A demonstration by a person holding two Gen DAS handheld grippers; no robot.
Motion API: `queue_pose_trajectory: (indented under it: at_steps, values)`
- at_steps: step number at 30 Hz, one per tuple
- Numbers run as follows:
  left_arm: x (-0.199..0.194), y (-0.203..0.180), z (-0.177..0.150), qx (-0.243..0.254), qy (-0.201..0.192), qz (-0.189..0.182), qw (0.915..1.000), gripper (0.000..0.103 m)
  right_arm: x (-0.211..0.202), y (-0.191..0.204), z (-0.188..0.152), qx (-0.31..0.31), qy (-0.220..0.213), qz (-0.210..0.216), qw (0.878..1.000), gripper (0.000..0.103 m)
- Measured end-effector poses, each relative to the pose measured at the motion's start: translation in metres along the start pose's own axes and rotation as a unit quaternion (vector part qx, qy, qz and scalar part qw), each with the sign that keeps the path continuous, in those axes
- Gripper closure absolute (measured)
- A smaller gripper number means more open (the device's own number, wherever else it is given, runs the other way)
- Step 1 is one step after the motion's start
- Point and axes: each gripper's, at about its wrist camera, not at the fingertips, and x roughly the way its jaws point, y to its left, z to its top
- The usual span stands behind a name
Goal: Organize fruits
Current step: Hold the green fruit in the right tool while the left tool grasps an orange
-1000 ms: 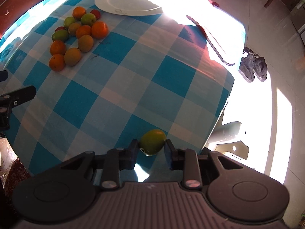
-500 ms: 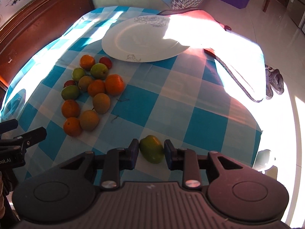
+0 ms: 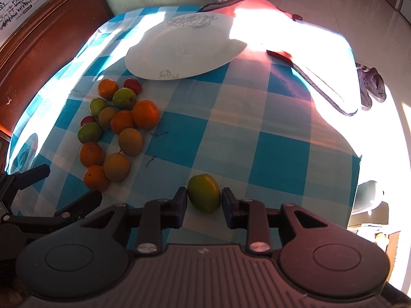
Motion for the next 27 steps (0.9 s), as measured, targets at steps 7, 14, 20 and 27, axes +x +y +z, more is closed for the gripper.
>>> queue_pose_trajectory:
  at_steps: [7, 14, 20, 27]
  values:
    - [0.005, 0.001, -0.001, -0.013, -0.006, -0.01, 0.9998, 0.012, 0.0, 0.001, -0.001, -0.006, -0.007, 0.001, 1.0, 0.076]
    - [0.012, 0.003, -0.005, -0.021, -0.007, -0.009, 0.9997, 0.034, 0.0, 0.006, 0.002, 0.005, -0.016, 0.033, 0.999, 0.076]
    - [0.017, -0.005, -0.007, -0.002, -0.008, 0.003, 1.0, 0.035, 0.004, 0.008, 0.004, 0.017, -0.015, 0.045, 0.999, 0.076]
    - [0.015, -0.01, -0.007, 0.008, -0.017, -0.008, 0.9998, 0.062, 0.008, 0.014, 0.005, 0.014, -0.02, 0.043, 0.999, 0.076]
